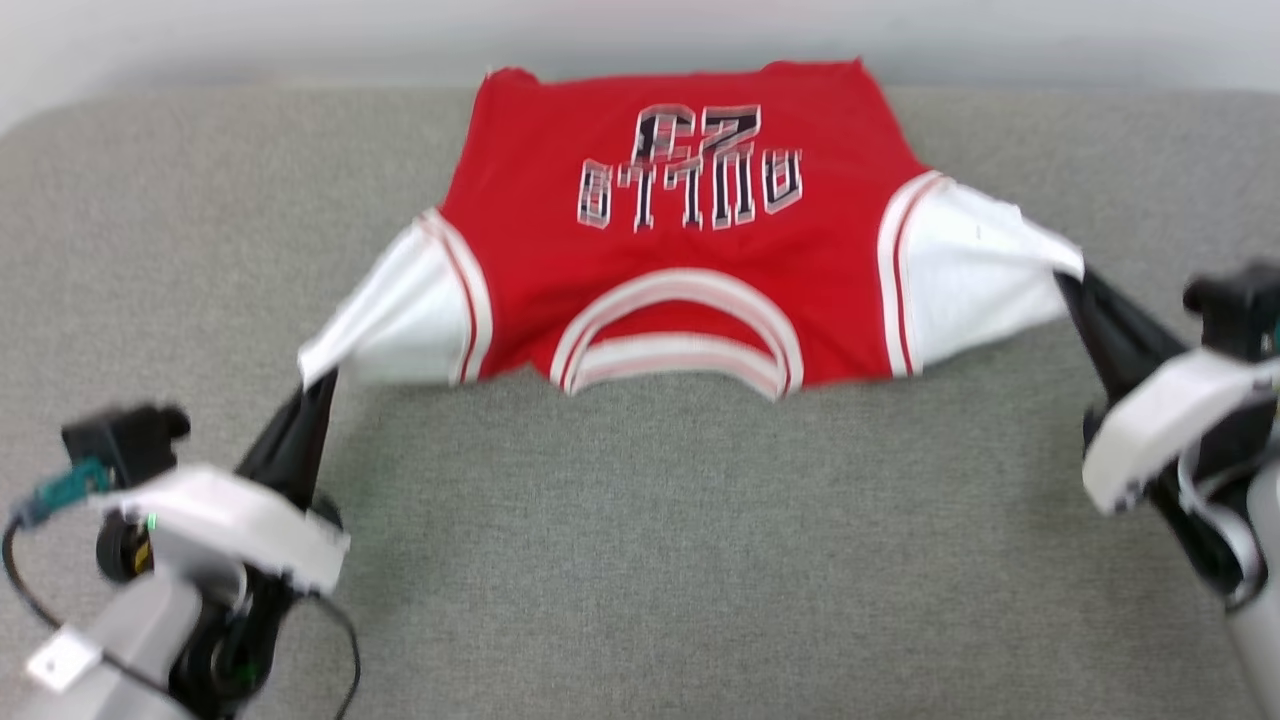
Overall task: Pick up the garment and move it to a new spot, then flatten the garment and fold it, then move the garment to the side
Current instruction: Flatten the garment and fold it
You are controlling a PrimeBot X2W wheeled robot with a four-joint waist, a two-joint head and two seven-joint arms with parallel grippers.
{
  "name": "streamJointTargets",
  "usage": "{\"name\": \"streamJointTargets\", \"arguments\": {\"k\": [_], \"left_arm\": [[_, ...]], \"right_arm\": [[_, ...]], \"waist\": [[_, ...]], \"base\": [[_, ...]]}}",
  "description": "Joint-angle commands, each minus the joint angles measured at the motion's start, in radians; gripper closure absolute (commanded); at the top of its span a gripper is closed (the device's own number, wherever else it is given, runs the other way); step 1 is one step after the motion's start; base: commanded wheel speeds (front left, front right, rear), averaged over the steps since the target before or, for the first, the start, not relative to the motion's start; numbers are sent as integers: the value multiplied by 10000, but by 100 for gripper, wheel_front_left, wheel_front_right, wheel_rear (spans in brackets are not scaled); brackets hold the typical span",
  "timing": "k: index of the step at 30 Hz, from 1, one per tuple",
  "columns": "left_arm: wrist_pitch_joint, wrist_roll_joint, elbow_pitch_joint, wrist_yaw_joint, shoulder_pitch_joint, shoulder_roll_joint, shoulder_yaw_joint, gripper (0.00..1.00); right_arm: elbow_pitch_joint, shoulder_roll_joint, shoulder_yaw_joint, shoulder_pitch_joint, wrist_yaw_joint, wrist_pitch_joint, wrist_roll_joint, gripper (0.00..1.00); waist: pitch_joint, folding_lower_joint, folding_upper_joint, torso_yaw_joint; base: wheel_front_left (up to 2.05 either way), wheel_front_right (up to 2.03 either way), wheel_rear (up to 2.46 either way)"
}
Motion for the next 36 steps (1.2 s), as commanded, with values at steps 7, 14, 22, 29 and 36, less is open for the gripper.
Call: {"name": "streamJointTargets", "arguments": {"k": [7,14,22,29,36], "left_arm": [[-209,-319,-1041,618,2170,325,111,100],[-304,-698,-1484,1151,3787,319,372,100],[-413,-944,-1607,1464,5615,250,839,100],[-447,-765,-1406,1328,6255,9,874,100],[-452,-304,-1352,1134,5715,-230,759,100]], "right_arm": [[-816,506,-1183,2651,-10,249,11,100],[-1580,981,-2142,4953,-12,576,-402,100],[-1714,1194,-2392,6830,-12,1144,-586,100],[-1071,1006,-2326,7516,-12,1311,-248,100],[-1194,1170,-2546,6894,-12,1179,8,0]], "waist": [[-1189,4,0,-82],[-1818,4,0,-178],[-2272,4,0,-252],[-2354,4,0,-128],[-2210,4,0,-7]], "base": [[0,0,0],[0,0,0],[0,0,0],[0,0,0],[0,0,0]]}}
